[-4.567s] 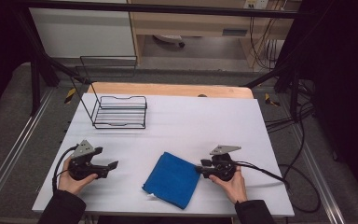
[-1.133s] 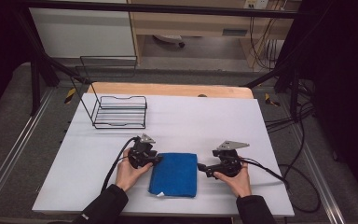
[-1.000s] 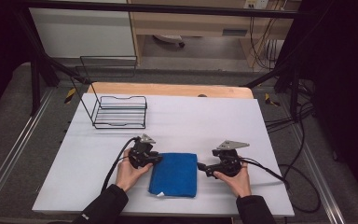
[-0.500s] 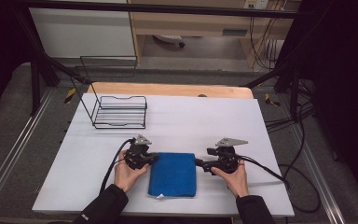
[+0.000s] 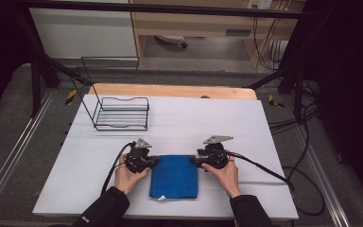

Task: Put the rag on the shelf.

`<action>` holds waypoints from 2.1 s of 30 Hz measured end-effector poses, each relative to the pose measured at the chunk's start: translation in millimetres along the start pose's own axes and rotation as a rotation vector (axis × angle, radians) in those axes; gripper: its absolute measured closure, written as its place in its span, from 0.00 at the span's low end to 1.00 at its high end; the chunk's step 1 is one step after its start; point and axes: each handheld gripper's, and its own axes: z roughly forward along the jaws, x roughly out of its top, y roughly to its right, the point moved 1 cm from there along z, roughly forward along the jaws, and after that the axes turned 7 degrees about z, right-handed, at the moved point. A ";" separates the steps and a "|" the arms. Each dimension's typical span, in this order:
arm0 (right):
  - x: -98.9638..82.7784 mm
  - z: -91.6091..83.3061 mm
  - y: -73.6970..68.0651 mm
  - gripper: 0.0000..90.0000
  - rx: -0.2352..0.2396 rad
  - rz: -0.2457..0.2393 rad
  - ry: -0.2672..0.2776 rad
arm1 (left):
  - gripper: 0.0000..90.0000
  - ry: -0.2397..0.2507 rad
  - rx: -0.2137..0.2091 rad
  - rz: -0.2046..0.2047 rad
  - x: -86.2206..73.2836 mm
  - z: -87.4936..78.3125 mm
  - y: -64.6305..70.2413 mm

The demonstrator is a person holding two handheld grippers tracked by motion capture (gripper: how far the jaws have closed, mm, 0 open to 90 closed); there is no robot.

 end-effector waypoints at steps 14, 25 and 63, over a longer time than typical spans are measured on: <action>-7.2 0.8 -4.3 0.78 -0.002 0.063 -0.036 | 0.92 -0.002 -0.001 0.016 -0.9 1.0 0.0; -5.2 -0.1 -3.9 0.94 0.042 0.102 -0.064 | 0.93 0.005 -0.057 -0.031 -1.2 0.4 -7.2; 20.4 -65.0 -21.9 0.94 0.138 0.038 0.237 | 0.94 0.287 -0.021 0.071 24.8 -70.8 15.1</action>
